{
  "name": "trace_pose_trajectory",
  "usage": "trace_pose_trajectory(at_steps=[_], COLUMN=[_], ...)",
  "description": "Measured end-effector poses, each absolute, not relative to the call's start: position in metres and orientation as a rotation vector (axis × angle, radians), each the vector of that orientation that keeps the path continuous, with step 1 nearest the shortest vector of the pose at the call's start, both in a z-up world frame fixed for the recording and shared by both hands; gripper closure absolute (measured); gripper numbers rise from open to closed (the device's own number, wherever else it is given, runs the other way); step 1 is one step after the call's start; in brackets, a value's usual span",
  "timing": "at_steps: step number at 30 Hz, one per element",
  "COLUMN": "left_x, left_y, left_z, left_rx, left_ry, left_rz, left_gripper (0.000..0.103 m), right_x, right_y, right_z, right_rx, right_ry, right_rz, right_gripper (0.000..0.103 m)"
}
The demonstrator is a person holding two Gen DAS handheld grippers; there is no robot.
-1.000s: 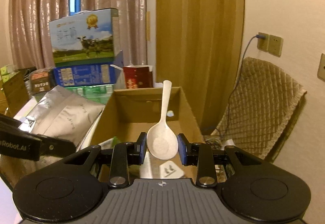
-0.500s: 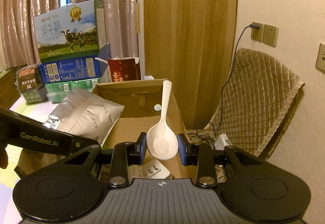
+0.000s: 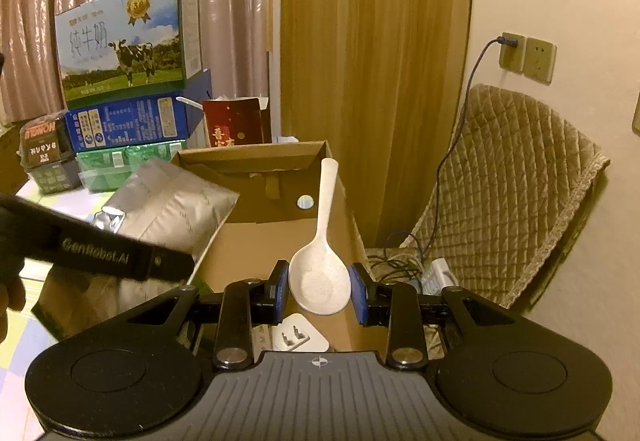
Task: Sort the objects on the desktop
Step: 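Open both grippers over the box to drop the foil bag and spoon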
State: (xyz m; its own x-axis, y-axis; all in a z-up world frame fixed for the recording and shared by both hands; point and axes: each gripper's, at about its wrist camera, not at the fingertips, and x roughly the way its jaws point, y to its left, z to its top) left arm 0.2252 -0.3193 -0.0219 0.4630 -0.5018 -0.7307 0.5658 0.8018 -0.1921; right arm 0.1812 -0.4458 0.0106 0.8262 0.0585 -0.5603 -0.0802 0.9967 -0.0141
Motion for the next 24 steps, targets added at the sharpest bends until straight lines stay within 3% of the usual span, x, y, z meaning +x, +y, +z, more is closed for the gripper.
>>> trace_pose_trajectory(at_steps=[9,21,24], left_x=[0.244,0.236,0.232], left_y=[-0.327,-0.303,-0.295], left_z=[-0.037,-0.008,-0.004], left_rx=[0.112,0.064,0.076], left_ry=[0.855,0.796,0.789], left_rz=[-0.624,-0.619,-0.609], left_gripper=[0.070,0.067,0.065], right_x=[0.190,0.200,0.199], right_y=[-0.442,-0.434,-0.435], right_z=[0.007,0.002,0.004], right_rx=[-0.054,-0.026,-0.003], right_ry=[0.609,0.650,0.648], right_rz=[0.072,0.117,0.116], right_gripper=[0.074,0.074,0.059])
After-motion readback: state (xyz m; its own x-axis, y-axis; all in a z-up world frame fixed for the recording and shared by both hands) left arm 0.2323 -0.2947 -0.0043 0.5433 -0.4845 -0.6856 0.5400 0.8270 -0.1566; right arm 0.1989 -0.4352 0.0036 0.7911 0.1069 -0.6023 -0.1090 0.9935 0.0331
